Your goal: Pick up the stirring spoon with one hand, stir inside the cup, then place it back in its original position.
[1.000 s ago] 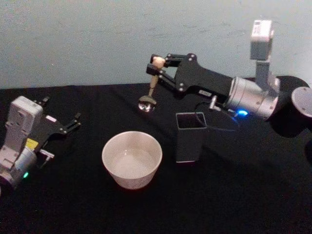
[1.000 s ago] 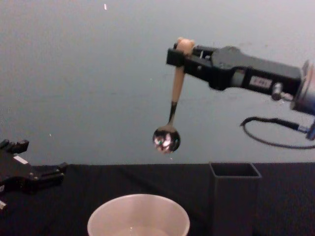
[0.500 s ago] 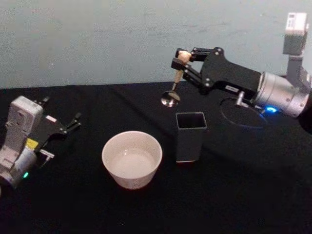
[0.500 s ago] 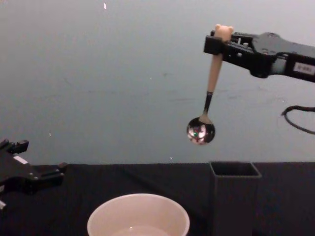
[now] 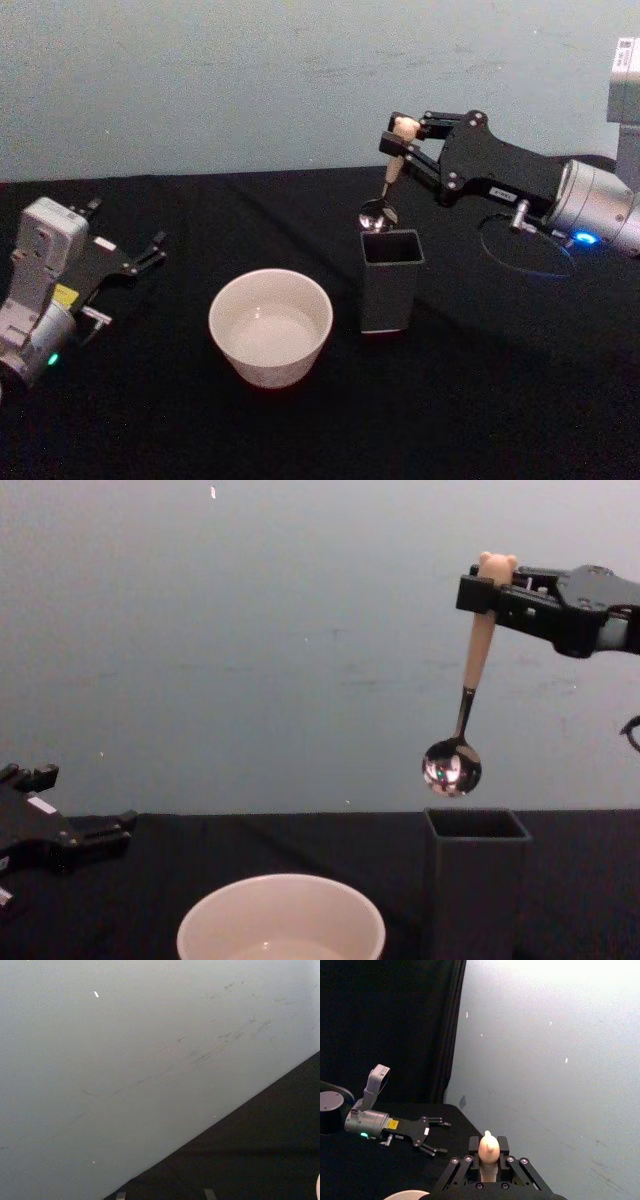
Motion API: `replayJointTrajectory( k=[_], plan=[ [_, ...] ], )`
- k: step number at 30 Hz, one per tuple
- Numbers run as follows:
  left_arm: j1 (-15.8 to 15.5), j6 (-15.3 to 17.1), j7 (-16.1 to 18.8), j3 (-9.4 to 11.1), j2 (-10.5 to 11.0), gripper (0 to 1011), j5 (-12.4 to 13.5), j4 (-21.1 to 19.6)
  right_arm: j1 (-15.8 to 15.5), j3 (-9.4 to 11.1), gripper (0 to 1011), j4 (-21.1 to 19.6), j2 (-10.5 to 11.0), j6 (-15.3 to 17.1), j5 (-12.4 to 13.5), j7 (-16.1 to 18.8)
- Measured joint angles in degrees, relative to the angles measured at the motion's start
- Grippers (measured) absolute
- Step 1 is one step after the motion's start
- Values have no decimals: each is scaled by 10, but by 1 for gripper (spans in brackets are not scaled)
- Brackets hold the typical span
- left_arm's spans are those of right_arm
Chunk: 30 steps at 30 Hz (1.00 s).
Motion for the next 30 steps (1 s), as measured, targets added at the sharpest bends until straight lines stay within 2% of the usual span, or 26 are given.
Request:
replayJointTrajectory(
  k=[7,30],
  plan=[
    [0,0,0,0,0,1001,0,0,-8,0,211,-4,6,9,-1,-5],
    [0,0,0,0,0,1001,0,0,-18,-9,211,7,7,31,-9,-15]
  ],
)
